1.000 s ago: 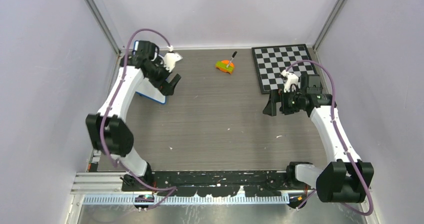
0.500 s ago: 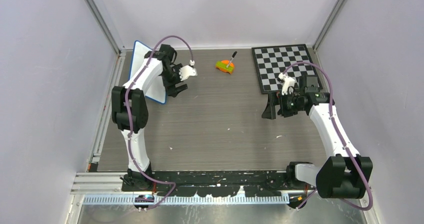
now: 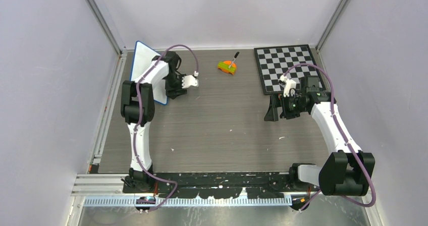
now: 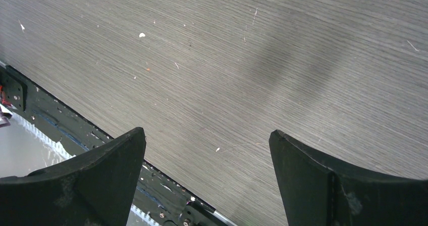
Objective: Write a sentence on the whiteboard
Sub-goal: Move the whiteboard stand to the center of the board.
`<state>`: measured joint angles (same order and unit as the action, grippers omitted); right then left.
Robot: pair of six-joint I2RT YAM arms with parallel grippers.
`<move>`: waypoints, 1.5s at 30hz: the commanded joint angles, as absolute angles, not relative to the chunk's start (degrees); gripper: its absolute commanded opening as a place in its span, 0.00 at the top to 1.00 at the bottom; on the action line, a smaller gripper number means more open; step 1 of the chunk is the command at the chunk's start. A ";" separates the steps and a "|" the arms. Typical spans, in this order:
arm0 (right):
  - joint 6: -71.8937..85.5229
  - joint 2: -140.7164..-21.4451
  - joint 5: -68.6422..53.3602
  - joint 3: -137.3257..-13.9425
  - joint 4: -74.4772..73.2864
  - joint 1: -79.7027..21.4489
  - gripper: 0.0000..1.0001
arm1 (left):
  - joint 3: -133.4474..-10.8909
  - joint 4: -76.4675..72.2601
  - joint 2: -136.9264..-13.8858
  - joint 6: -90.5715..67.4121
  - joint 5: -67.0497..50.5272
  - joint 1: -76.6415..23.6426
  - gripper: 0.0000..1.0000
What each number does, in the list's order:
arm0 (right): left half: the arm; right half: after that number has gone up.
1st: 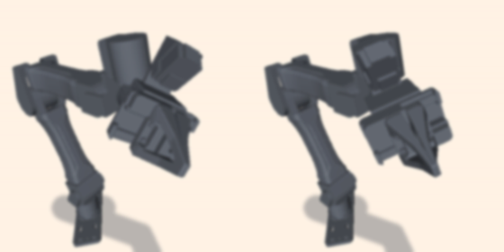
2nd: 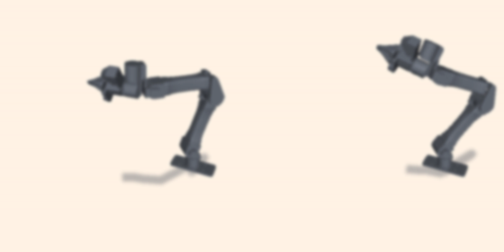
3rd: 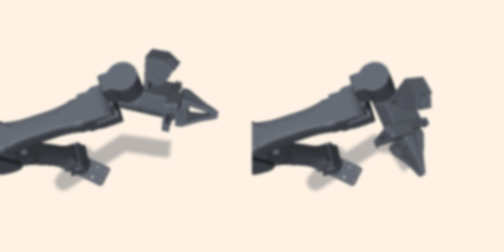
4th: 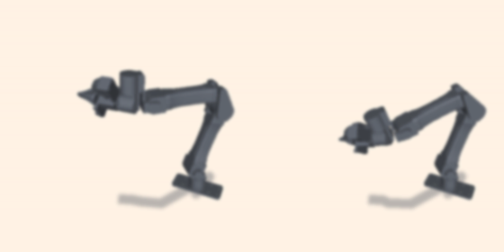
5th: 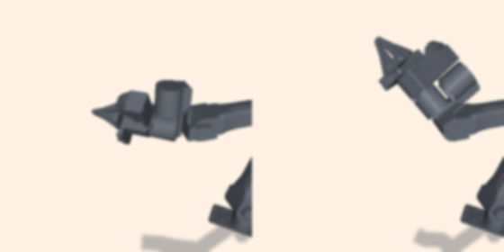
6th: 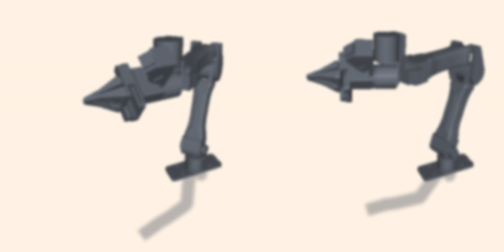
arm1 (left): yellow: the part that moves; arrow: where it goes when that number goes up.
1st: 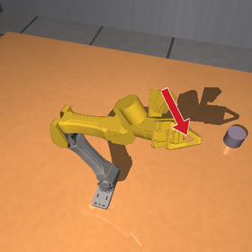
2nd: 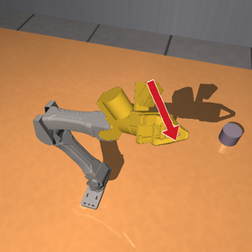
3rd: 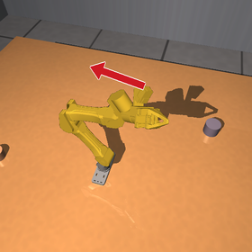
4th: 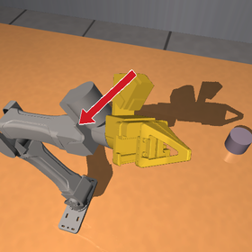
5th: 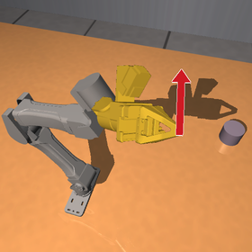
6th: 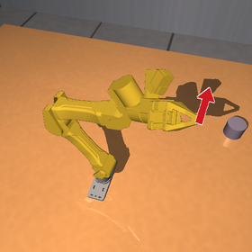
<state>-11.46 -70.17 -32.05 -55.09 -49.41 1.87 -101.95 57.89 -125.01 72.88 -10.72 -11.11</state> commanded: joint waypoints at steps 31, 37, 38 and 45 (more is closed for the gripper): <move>-11.63 -69.53 -33.40 -58.71 -50.41 3.97 0.03 | -105.52 73.09 -123.72 77.62 -6.75 -18.80 1.00; -11.05 -68.91 -36.11 -58.93 -50.47 10.02 0.03 | -102.12 72.91 -120.62 74.59 -5.35 -28.51 1.00; -10.99 -68.91 -36.98 -59.03 -50.67 11.45 0.03 | -101.60 72.68 -120.32 73.92 -4.89 -30.26 1.00; -11.32 -68.48 -39.95 -59.76 -51.51 15.76 0.03 | -101.38 71.32 -120.68 68.68 -2.54 -42.58 1.00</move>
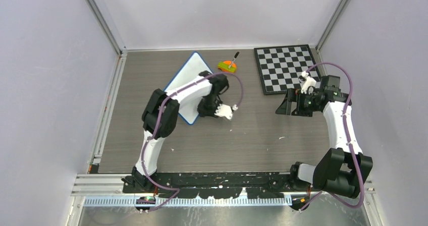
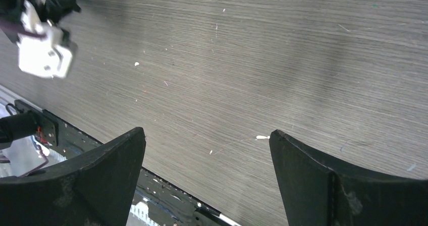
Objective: Write a sentence on the whiteboard
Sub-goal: Move the whiteboard stand to the center of the board.
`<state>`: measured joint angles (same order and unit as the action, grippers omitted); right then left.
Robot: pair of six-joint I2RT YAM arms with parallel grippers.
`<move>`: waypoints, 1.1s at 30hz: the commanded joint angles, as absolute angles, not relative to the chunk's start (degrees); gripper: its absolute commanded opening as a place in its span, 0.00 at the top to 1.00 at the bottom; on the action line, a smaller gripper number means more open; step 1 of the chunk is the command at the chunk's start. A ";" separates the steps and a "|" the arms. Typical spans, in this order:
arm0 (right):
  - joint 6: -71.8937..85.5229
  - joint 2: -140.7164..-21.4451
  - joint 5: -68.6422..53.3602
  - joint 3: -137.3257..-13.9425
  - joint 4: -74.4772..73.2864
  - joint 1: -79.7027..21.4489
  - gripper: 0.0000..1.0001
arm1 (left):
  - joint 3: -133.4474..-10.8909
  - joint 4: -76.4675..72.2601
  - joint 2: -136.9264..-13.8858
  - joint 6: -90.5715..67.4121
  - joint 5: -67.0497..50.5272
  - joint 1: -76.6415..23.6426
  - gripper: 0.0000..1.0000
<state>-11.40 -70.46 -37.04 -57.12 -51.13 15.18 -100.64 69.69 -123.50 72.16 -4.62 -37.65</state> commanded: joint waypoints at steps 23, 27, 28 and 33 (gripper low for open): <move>-10.90 -67.23 -41.38 -61.26 -51.38 22.10 0.03 | -111.23 69.16 -129.37 65.24 -0.43 -62.04 0.99; -10.68 -67.65 -41.71 -61.35 -51.36 23.34 0.03 | -111.76 68.52 -130.18 66.35 -0.44 -63.73 0.98; -10.60 -67.74 -42.05 -61.34 -51.39 23.54 0.03 | -111.91 68.36 -130.37 66.58 -0.42 -64.06 0.98; -10.46 -67.94 -42.73 -61.20 -51.44 23.82 0.03 | -112.45 68.22 -131.18 67.56 1.92 -64.98 0.95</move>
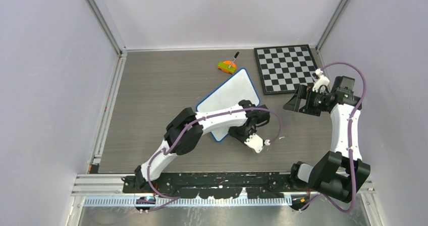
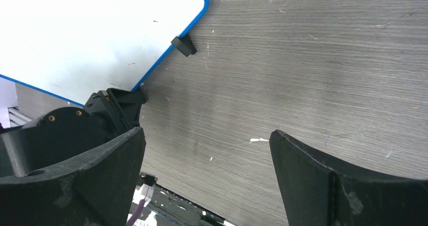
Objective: Write a sentence on the whiteboard
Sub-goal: Move the whiteboard stand to the center of the board.
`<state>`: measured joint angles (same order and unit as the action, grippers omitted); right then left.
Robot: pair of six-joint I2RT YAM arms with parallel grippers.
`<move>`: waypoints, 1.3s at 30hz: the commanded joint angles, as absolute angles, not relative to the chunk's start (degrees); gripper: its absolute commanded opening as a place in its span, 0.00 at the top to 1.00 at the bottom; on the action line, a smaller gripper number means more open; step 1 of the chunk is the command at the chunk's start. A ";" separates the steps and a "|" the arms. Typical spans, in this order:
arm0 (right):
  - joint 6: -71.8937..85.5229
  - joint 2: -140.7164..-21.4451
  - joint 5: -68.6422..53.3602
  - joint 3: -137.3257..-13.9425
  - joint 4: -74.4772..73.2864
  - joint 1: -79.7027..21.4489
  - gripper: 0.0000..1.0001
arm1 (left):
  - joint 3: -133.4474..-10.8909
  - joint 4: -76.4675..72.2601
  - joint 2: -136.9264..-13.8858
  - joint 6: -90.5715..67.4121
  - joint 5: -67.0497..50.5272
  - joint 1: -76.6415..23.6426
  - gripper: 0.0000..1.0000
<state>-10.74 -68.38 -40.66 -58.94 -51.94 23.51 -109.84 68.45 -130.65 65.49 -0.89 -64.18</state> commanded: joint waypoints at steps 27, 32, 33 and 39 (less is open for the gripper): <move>1.91 -91.31 -36.70 -98.77 -47.28 15.67 0.03 | -116.25 63.58 -104.78 40.30 -7.06 -62.20 0.00; 4.87 -97.95 -28.97 -108.29 -45.66 6.60 0.03 | -119.07 62.67 -99.24 30.94 -11.90 -54.15 0.00; 5.27 -99.12 -27.56 -109.65 -45.24 4.91 0.03 | -119.10 62.40 -98.17 29.65 -13.18 -51.80 0.00; 4.51 -107.49 -21.69 -117.15 -45.18 -3.53 0.08 | -115.08 56.58 -89.99 16.10 -23.33 -32.68 0.00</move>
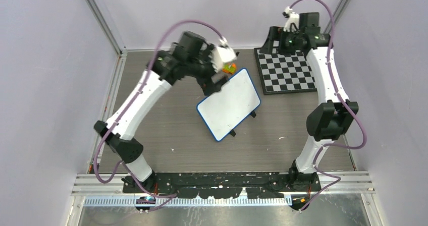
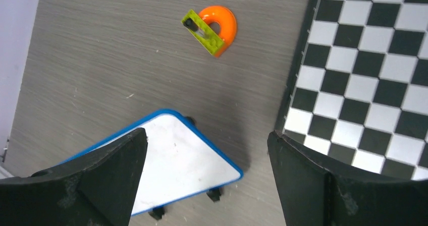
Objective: Write a sentence on the whiteboard
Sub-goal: Move the whiteboard stand to the center of the board, then open the whiteboard marker at the center of the board.
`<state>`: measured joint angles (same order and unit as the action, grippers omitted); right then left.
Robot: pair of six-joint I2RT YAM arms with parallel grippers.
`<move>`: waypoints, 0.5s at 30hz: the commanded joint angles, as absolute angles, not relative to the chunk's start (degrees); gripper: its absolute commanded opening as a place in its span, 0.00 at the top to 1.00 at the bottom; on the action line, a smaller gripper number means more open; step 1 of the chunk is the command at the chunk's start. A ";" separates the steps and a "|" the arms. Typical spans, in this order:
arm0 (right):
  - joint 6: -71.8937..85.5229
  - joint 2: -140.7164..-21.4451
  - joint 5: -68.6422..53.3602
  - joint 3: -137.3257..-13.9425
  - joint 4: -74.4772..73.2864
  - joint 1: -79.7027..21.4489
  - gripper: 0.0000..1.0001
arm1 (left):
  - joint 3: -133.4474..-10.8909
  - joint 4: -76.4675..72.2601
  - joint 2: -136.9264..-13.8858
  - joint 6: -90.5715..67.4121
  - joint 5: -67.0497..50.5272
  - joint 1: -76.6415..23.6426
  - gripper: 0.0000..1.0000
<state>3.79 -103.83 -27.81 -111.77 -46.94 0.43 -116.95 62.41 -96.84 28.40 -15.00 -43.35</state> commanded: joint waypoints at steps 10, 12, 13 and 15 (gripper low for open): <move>1.11 -120.49 -14.80 -130.73 -47.50 -11.17 0.17 | -94.93 47.06 -75.08 4.21 -25.14 -16.35 0.00; 0.94 -122.56 -14.45 -132.90 -47.48 -11.99 0.19 | -93.69 46.98 -73.69 3.98 -25.26 -15.58 0.00; 0.82 -123.48 -14.35 -133.65 -47.47 -12.39 0.20 | -93.23 46.90 -73.34 3.88 -25.64 -15.30 0.00; 0.59 -125.15 -14.02 -135.10 -47.48 -13.17 0.21 | -92.70 46.77 -72.89 3.73 -25.79 -14.83 0.00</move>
